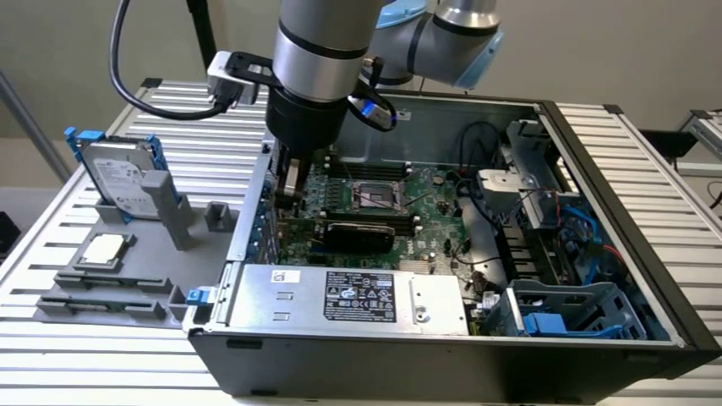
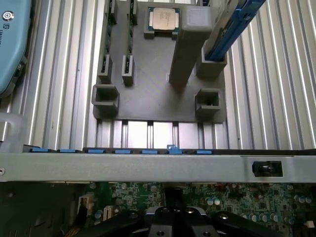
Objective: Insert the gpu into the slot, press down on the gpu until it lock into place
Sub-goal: 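Press down on the gpu until it lock into place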
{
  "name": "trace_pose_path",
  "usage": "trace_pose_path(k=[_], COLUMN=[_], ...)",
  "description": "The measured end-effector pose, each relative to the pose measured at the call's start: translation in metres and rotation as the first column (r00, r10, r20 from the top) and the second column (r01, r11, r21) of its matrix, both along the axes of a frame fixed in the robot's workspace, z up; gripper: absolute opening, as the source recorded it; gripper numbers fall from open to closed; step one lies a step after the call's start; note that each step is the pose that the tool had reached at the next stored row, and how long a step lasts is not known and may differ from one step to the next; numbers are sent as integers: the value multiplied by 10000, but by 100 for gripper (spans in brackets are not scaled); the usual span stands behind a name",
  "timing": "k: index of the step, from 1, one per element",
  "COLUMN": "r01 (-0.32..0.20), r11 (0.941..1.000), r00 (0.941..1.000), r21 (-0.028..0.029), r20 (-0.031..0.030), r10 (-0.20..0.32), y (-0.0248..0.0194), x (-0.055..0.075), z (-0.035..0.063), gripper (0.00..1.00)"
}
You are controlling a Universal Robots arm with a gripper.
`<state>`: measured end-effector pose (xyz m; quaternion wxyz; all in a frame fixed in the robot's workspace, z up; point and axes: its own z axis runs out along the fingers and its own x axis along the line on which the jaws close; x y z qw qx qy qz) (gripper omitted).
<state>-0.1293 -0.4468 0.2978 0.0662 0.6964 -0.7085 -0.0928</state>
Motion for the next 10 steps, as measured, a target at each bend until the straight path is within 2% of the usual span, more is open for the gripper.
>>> trace_pose_path(k=[10], r01=[4], r11=[10000], r00=[10000], r21=[-1], r20=[-21], r10=[-4], y=[34], x=[-10], z=[-3], gripper=[11])
